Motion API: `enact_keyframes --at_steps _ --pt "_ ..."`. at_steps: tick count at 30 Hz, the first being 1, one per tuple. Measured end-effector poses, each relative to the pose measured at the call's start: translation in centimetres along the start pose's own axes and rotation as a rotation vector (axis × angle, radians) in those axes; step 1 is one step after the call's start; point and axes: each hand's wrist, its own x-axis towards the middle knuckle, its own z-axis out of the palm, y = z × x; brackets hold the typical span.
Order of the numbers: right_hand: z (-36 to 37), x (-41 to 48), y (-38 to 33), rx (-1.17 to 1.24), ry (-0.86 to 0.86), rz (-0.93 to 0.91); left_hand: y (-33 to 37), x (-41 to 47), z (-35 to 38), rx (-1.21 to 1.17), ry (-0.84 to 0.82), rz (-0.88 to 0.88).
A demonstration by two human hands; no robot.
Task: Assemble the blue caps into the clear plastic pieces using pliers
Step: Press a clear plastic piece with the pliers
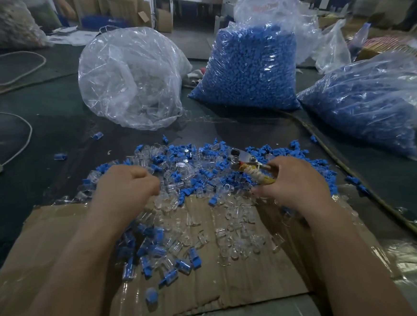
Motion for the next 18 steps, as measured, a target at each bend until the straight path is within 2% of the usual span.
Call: enact_keyframes --at_steps 2,6,10,18 --pt "0.1 0.1 0.1 -0.008 -0.01 0.028 0.5 -0.3 0.8 0.072 0.091 0.037" --pt "0.3 0.2 0.3 -0.015 -0.031 0.061 0.7 -0.6 2.3 0.298 0.041 0.148" --pt "0.2 0.2 0.3 -0.039 -0.054 0.078 0.1 -0.2 3.4 0.605 0.006 0.157" --pt "0.1 0.0 0.4 -0.114 -0.149 0.062 0.2 -0.6 3.7 0.68 -0.017 0.195"
